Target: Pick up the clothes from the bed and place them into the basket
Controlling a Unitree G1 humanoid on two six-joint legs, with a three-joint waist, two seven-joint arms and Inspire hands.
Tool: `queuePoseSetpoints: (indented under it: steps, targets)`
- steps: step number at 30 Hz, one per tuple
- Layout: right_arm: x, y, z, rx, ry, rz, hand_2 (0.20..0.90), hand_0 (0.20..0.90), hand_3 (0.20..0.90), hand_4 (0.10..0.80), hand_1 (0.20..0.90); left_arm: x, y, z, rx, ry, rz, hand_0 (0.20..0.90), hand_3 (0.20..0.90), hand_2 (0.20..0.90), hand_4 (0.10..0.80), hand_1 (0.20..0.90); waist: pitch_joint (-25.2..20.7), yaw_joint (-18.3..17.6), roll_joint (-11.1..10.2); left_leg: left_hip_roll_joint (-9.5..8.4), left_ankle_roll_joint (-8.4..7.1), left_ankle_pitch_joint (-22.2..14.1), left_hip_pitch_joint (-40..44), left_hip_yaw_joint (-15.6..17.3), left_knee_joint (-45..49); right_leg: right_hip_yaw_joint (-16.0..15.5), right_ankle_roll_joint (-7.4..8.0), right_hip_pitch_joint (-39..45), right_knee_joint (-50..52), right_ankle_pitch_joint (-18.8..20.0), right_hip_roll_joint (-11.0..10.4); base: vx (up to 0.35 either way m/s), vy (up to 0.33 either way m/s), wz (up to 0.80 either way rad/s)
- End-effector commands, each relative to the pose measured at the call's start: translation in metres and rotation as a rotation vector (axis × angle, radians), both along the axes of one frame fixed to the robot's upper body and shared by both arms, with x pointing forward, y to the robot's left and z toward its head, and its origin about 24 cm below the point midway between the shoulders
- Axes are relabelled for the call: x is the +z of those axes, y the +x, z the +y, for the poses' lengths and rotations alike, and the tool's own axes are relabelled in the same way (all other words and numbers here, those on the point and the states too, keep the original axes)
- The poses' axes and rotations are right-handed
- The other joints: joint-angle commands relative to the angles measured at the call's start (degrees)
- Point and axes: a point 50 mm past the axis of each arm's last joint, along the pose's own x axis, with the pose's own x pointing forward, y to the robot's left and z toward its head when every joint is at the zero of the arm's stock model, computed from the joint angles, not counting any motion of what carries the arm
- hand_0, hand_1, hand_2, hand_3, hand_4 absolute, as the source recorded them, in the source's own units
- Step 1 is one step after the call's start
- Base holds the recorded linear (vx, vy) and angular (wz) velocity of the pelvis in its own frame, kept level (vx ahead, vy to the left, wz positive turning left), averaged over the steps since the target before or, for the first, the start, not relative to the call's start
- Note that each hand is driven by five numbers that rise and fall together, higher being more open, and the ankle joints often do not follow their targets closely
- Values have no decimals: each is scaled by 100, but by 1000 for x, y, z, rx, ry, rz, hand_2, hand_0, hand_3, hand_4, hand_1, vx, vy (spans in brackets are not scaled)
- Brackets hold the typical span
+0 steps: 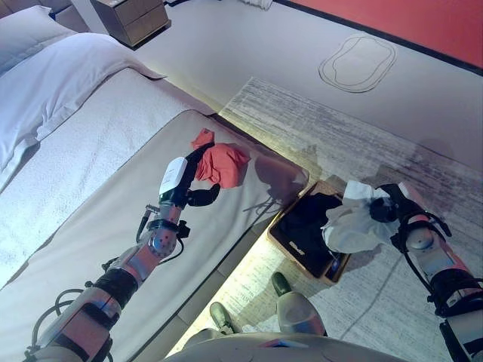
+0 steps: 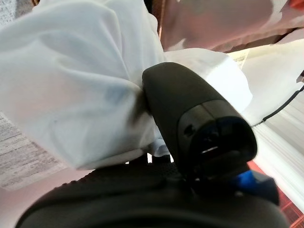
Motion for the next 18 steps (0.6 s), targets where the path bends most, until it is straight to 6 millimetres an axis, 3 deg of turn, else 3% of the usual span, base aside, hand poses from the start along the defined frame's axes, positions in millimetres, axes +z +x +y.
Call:
queuePoseSetpoints:
  steps: [1,2,18]
  targets:
    - [38,21,-4,24,-85,-187,601,601,551,451,601,33,20,-7,-15,-24,-170,900,900,900,800,900,-258,225,-140,93,16,-1211,96,-122,716,-149,137,-436,222,74,106,30,-20,6]
    - [38,22,-3,24,-93,-187,900,900,900,800,900,33,20,-7,-18,-23,-167,900,900,900,800,900,-262,231,-144,97,13,-1211,105,-127,712,-148,133,-432,224,71,111,26,-13,6]
    - [20,15,6,33,-70,-116,900,900,900,800,900,28,16,-6,-16,-20,-156,900,900,900,800,900,-246,356,-266,162,-43,-1108,141,-242,632,-215,101,-328,227,24,139,9,-6,2]
